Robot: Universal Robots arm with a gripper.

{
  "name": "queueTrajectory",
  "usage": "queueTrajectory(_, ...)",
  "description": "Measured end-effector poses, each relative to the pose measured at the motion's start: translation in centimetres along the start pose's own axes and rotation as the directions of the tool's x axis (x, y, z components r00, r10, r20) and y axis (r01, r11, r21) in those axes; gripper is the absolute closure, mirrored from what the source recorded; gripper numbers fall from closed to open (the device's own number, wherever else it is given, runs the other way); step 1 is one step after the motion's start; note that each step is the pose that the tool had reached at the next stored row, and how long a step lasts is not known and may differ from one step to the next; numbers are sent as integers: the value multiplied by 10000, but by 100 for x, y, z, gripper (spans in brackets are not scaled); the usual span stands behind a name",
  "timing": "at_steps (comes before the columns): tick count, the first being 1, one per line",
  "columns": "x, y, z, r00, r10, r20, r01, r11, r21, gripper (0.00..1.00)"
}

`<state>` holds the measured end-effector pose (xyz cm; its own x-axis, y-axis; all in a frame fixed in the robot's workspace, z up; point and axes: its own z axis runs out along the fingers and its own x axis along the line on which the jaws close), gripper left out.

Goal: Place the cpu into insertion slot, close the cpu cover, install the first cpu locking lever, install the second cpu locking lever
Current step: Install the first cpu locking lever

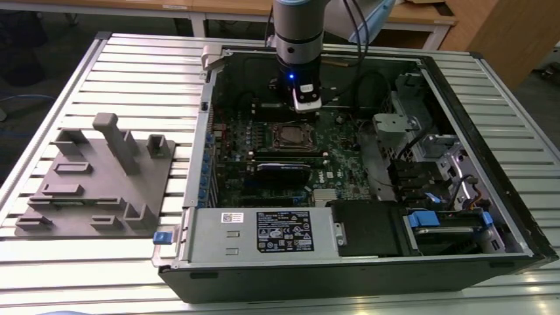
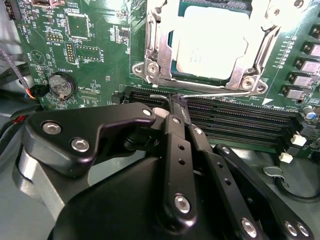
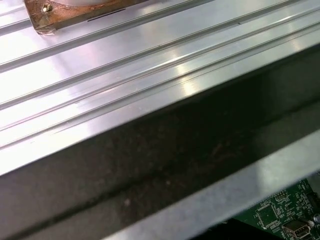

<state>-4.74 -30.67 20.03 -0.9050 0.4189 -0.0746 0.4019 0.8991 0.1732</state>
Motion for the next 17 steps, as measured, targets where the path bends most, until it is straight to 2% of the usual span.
queueTrajectory(8, -28, 1, 3, 10000, -2, 7, 2, 10000, 12, 90)
queueTrajectory(17, -51, -49, -3, 10000, -7, 21, 7, 10000, 41, 90)
